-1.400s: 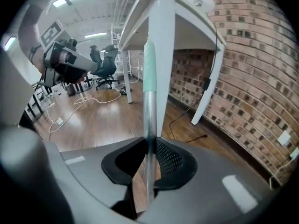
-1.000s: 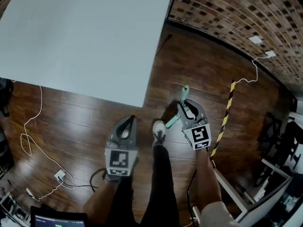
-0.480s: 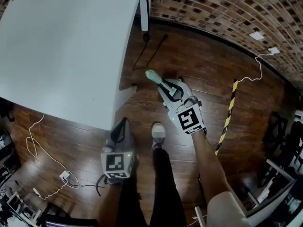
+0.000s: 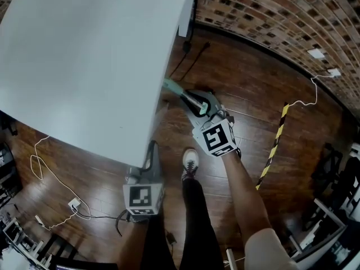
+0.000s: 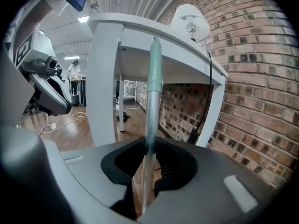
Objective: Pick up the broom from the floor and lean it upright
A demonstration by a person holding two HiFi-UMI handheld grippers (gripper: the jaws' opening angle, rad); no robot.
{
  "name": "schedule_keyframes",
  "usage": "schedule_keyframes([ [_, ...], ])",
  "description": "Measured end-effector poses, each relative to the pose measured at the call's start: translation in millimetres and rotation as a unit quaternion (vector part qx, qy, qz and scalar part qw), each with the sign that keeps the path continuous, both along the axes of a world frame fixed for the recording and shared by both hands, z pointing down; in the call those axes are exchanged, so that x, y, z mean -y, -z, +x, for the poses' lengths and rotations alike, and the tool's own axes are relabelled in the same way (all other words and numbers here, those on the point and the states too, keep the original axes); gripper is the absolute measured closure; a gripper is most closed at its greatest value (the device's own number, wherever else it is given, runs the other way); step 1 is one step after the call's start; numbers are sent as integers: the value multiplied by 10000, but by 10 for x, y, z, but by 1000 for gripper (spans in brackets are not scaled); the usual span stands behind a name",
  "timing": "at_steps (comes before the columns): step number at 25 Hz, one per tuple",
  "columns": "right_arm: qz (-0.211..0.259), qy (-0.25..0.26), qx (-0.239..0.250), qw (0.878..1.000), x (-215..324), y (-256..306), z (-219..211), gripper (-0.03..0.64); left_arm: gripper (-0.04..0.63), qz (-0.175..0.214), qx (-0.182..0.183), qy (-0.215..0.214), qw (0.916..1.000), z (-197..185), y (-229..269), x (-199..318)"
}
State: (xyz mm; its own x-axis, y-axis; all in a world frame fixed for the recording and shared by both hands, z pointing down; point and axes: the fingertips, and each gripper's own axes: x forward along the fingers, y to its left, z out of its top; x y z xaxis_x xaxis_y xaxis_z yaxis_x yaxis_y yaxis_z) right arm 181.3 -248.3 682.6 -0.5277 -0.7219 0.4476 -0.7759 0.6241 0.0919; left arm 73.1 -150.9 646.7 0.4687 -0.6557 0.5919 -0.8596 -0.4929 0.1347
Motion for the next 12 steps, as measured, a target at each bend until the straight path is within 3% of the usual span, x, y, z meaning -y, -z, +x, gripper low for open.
schedule_keyframes([
  [4,224,-3,-126,9997,61,17,-19,508,595,-123,9,-20,9999,-77,-82,-61],
  [8,292,32,-395,9988,162,-37,-58,444,595,-276,17,-123,9995,-133,-174,-119],
  [12,268,-156,-232,9992,239,-28,-55,426,595,-365,2,-196,9991,-160,-218,-182],
])
